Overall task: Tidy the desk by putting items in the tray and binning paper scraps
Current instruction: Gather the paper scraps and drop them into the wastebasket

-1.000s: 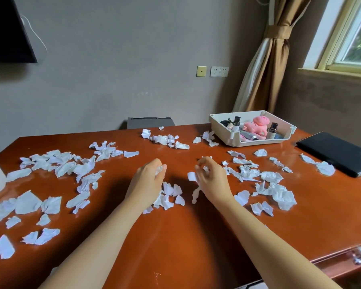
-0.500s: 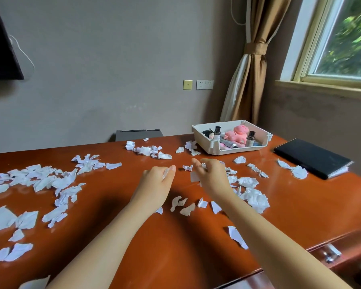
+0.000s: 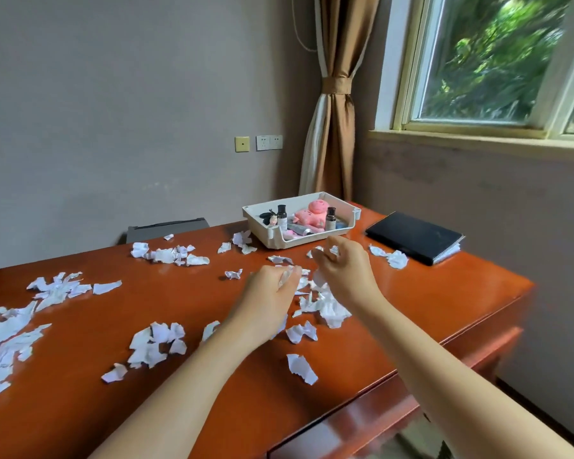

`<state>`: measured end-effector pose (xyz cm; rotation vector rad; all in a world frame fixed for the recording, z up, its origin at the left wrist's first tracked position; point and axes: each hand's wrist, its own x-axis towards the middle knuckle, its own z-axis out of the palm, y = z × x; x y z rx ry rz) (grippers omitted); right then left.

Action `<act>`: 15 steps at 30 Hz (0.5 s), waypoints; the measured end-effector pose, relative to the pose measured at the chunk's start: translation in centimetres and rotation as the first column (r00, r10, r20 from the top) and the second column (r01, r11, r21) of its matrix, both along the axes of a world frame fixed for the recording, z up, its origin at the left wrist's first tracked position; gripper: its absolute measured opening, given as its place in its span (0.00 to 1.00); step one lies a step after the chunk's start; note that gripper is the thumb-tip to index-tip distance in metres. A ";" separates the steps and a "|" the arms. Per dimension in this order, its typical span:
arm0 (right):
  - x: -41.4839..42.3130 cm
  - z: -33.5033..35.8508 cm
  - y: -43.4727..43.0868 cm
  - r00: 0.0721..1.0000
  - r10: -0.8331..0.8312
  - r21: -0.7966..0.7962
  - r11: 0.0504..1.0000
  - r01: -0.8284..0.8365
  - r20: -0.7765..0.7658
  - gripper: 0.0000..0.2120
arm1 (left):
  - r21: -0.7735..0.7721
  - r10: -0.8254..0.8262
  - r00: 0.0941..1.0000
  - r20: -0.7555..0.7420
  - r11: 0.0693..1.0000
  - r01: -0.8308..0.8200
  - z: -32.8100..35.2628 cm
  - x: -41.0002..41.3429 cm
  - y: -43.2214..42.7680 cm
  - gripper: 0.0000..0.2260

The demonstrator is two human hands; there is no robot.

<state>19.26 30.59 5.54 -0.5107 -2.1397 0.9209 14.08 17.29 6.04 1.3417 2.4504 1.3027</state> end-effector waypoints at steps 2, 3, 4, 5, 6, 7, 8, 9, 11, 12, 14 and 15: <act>2.2 0.0 1.4 0.999 -0.032 0.016 0.999 0.033 -0.026 0.09 | 0.011 -0.095 0.995 -0.033 0.995 0.096 0.4 2.4 1.4 0.21; 3.6 -0.1 2.1 0.998 -0.047 0.018 0.999 0.048 -0.033 0.12 | 0.013 -0.144 0.988 -0.059 0.989 0.145 0.5 3.7 2.3 0.21; 5.1 -0.4 2.9 0.998 -0.061 0.014 0.998 0.061 -0.029 0.13 | 0.012 -0.189 0.978 -0.085 0.982 0.190 0.6 4.8 3.2 0.21; 6.6 -0.6 3.6 0.997 -0.075 0.003 0.997 0.075 -0.025 0.15 | 0.006 -0.229 0.968 -0.105 0.973 0.231 0.6 6.0 4.2 0.22; 8.1 -0.9 4.4 0.996 -0.093 -0.008 0.996 0.093 -0.013 0.15 | -0.003 -0.265 0.958 -0.115 0.964 0.266 0.4 6.9 5.2 0.22; 9.6 -1.4 5.1 0.994 -0.113 -0.004 0.994 0.113 0.000 0.16 | -0.014 -0.298 0.947 -0.118 0.954 0.299 0.1 7.8 6.2 0.22; 11.2 -1.8 5.6 0.991 -0.134 0.005 0.991 0.134 0.016 0.17 | -0.027 -0.329 0.937 -0.117 0.944 0.328 -0.3 8.7 7.3 0.22; 12.7 -2.3 6.2 0.988 -0.149 0.007 0.989 0.149 0.031 0.17 | -0.041 -0.355 0.928 -0.111 0.935 0.353 -0.9 9.6 8.3 0.23; 15.6 -3.8 7.6 0.983 -0.172 -0.035 0.984 0.174 0.061 0.18 | -0.072 -0.399 0.912 -0.090 0.916 0.394 -2.2 11.4 10.0 0.23; 17.0 -4.7 8.2 0.980 -0.183 -0.074 0.979 0.189 0.074 0.22 | -0.082 -0.420 0.904 -0.076 0.906 0.414 -3.0 12.2 10.8 0.23; 19.6 -6.9 9.7 0.969 -0.222 -0.133 0.963 0.235 0.111 0.27 | -0.104 -0.462 0.886 -0.030 0.883 0.457 -4.7 14.0 12.4 0.23; 20.9 -8.1 10.3 0.961 -0.243 -0.152 0.953 0.262 0.129 0.26 | -0.117 -0.482 0.876 0.002 0.870 0.479 -5.6 14.9 13.2 0.23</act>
